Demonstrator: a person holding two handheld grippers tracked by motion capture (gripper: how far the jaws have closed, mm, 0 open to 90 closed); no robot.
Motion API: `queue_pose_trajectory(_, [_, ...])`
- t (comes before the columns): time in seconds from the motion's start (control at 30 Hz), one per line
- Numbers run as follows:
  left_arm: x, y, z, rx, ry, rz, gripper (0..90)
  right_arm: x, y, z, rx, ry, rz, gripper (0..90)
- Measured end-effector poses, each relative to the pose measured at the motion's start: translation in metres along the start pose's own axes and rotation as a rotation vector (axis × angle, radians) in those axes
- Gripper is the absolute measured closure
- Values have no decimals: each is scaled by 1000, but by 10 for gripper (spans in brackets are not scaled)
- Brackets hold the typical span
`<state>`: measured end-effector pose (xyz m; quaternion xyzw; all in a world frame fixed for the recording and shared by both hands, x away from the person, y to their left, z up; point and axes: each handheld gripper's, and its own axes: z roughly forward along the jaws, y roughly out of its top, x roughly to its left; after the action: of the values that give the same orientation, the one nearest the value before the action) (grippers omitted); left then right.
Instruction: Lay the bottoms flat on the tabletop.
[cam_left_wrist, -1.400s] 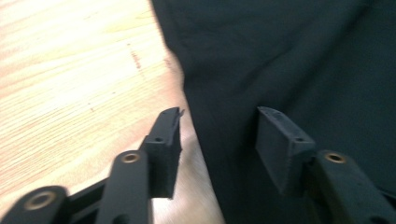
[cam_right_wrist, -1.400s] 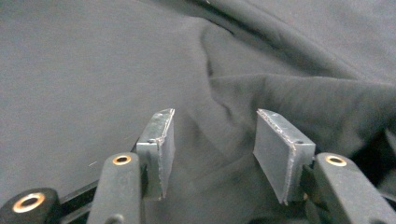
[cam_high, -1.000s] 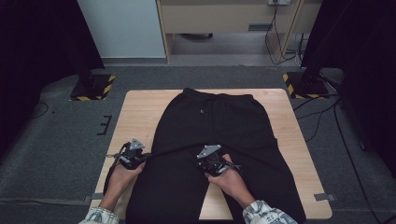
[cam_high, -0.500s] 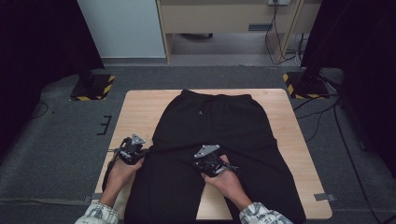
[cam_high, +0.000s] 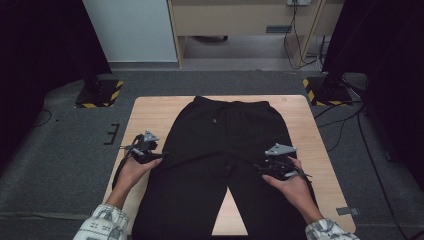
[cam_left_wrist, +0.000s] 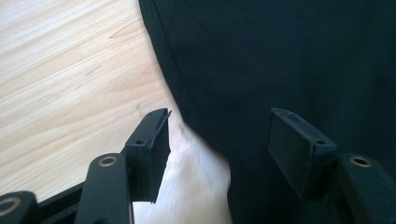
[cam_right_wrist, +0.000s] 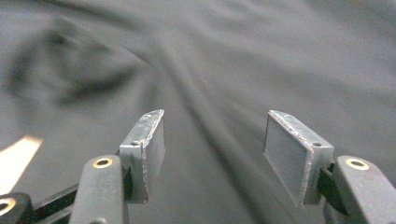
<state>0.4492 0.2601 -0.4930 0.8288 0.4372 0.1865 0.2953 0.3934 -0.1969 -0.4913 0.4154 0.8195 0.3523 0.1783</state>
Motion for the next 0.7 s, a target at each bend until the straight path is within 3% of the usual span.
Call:
queue_pose_trajectory(0.1, [-2,5,21,25,21,-14,373,-20,-20,4,23,-38,39,394])
queue_pose_trajectory(0.2, [-5,5,33,42,24,-14,382,-29,-34,8,40,-48,71,407])
queue_pose_trajectory(0.27, [-6,5,38,34,19,-9,384,-28,-42,5,40,-44,69,404])
queue_pose_trajectory(0.47, [0,5,45,-9,-8,-53,361,-21,-58,-1,-14,-55,65,393])
queue_pose_trajectory(0.57, [1,4,48,-33,-11,-52,351,-11,-68,-7,-42,-58,62,394])
queue_pose_trajectory(0.7, [0,4,47,-29,-2,-57,337,3,-75,-16,-37,-44,55,393])
